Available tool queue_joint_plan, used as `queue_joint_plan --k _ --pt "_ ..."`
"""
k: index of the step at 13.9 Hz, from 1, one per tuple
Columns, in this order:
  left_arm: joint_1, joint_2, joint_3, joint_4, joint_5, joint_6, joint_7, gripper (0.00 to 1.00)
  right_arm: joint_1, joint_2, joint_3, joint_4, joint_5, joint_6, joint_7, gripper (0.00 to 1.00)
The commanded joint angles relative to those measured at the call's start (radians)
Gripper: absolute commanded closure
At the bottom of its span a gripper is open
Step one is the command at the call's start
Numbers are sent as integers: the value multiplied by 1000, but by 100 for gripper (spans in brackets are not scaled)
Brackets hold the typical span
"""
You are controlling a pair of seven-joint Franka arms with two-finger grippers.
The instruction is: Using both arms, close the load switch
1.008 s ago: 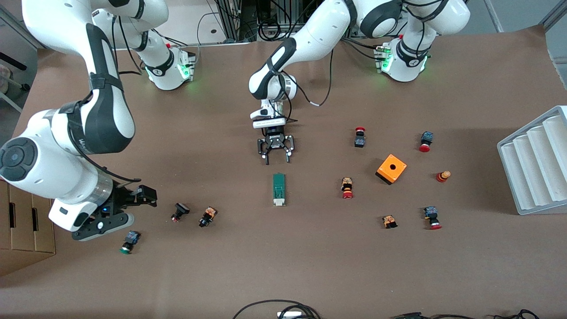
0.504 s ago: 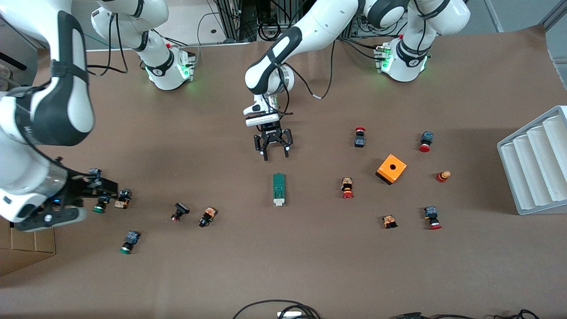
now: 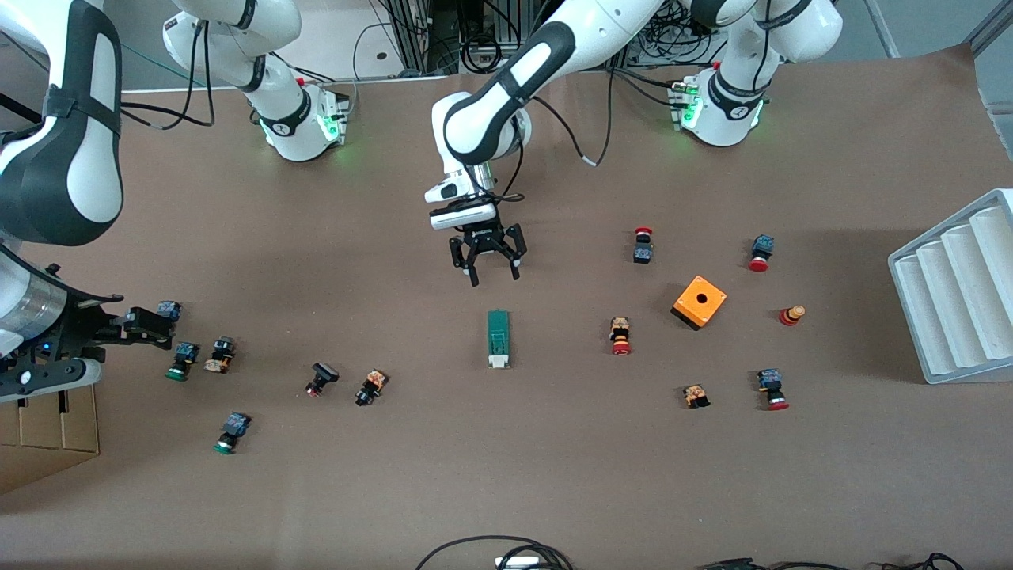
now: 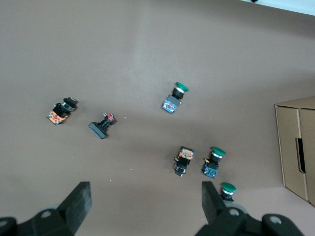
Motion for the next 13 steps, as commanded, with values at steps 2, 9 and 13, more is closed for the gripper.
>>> queue_joint_plan --k 2,9,13 --pt "74 -115 -2 -35 -160 51 225 4 -5 -11 1 -4 2 -23 8 0" --pt "125 -197 3 -18 -394 62 607 3 -63 -5 51 -7 2 -19 204 0" --pt "174 -244 6 -18 -533 57 810 2 -375 -25 404 -4 -51 -78 215 0"
